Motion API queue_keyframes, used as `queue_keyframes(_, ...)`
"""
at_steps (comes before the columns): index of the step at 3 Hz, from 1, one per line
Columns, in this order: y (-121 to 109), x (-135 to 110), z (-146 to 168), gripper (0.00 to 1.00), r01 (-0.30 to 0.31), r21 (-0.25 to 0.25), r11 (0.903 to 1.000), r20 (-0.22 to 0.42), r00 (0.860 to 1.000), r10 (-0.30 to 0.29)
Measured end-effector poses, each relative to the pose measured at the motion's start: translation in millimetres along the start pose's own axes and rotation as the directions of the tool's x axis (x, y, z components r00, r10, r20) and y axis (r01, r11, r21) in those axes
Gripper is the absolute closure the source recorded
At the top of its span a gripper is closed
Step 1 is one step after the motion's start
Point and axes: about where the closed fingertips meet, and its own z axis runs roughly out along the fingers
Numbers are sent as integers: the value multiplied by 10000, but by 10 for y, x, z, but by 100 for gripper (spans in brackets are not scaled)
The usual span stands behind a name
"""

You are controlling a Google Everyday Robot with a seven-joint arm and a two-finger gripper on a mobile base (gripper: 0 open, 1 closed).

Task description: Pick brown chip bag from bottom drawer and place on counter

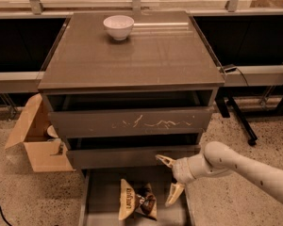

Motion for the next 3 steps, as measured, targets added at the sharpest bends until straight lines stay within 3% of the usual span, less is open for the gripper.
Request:
queue_keyframes(1, 44, 221, 253, 0, -195, -74, 9998, -173, 9997, 194)
queue_keyframes(2, 115, 608, 602, 0, -611, 29, 9981, -107, 9981, 611)
queue_keyframes(3, 175, 795, 806, 0, -730, 63, 9973, -56, 9973, 731)
